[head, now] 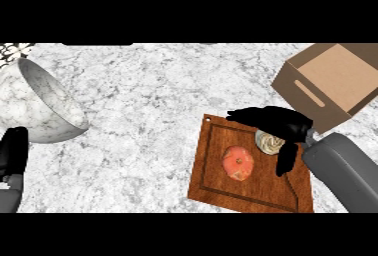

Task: Pick the squash from the cutting board and place it in the cardboard box

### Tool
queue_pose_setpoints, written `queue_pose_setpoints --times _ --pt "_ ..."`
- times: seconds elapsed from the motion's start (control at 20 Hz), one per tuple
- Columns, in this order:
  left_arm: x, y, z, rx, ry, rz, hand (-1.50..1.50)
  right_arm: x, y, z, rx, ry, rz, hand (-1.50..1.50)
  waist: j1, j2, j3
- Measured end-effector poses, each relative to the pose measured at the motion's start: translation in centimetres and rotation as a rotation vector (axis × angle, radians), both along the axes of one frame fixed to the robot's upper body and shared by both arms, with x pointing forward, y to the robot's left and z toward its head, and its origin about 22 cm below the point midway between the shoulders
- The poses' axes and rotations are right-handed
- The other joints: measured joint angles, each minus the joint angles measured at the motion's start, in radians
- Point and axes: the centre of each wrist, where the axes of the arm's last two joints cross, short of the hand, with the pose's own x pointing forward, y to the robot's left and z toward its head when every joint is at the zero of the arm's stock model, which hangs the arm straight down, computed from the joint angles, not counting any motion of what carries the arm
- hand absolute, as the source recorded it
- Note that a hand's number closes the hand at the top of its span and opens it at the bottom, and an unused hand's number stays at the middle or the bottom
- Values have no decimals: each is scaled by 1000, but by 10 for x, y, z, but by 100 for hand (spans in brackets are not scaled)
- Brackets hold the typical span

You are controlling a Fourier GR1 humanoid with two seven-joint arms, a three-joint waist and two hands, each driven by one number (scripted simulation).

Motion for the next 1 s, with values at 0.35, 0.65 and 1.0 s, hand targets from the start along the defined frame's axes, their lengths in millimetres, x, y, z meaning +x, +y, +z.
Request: queue_pose_setpoints --times 0.35,0.65,1.0 --pt "-3 -1 1 -2 -3 -6 0 -3 17 -11 -26 3 8 -150 0 0 0" --pt "-3 4 -2 -5 -6 -6 0 -16 23 -14 -2 21 29 -150 -4 -1 0" --pt "-1 5 -4 0 -6 -5 0 -30 35 -11 52 30 91 -150 -5 -2 2"
